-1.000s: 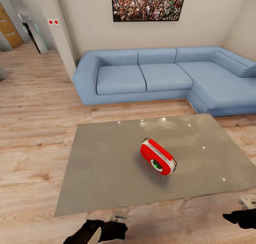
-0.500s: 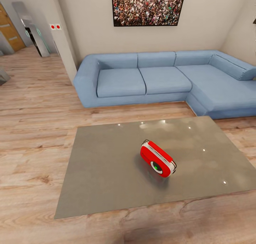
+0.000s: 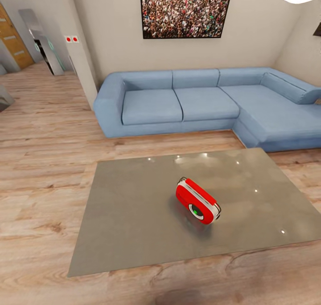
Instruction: Turn on the radio receiver that's on the table in the living room.
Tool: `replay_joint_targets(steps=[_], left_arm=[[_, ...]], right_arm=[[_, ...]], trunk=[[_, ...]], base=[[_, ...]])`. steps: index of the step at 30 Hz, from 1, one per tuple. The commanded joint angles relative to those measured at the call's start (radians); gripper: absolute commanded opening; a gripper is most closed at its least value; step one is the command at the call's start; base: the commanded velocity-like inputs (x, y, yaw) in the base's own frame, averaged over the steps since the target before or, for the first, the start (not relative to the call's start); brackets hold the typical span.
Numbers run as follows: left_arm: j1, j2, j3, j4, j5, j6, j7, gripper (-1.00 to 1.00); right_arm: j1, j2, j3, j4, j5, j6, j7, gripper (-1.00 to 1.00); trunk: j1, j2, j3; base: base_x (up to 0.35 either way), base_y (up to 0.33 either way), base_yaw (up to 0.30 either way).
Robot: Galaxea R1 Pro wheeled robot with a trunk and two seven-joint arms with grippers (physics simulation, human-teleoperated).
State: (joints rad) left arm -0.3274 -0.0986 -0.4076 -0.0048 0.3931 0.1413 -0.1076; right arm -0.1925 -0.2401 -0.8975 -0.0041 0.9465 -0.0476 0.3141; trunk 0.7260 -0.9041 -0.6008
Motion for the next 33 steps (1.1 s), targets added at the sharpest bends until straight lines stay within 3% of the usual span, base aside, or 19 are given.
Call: replay_joint_targets(steps=[1,9,16,18,33], left_arm=[[0.010,0.000,0.000,0.000,0.000,0.000,0.010,-1.00],[0.065,0.010,0.002,0.000,0.002,-0.050,0.059,-1.00],[0.067,0.061,0.003,0.000,0.007,-0.052,0.091,-1.00],[0.067,0.066,0.003,0.000,0.007,-0.053,0.093,-1.00],[0.067,0.081,0.004,0.000,0.012,-0.077,0.097,-1.00]], right_arm=[[0.001,0.002,0.000,0.010,0.000,-0.008,-0.010,1.00],[0.037,0.012,0.001,0.030,-0.009,-0.055,-0.045,1.00],[0.063,0.086,0.000,0.032,-0.012,-0.106,-0.157,1.00],[0.064,0.093,0.000,0.032,-0.012,-0.110,-0.166,1.00],[0.065,0.099,0.000,0.032,-0.014,-0.113,-0.193,1.00]], trunk=[[0.000,0.000,0.002],[0.000,0.000,0.014],[0.000,0.000,0.025],[0.000,0.000,0.028],[0.000,0.000,0.052]], base=[[0.000,0.000,0.000],[0.000,0.000,0.000],[0.000,0.000,0.000],[0.000,0.000,0.000],[0.000,0.000,0.000]])
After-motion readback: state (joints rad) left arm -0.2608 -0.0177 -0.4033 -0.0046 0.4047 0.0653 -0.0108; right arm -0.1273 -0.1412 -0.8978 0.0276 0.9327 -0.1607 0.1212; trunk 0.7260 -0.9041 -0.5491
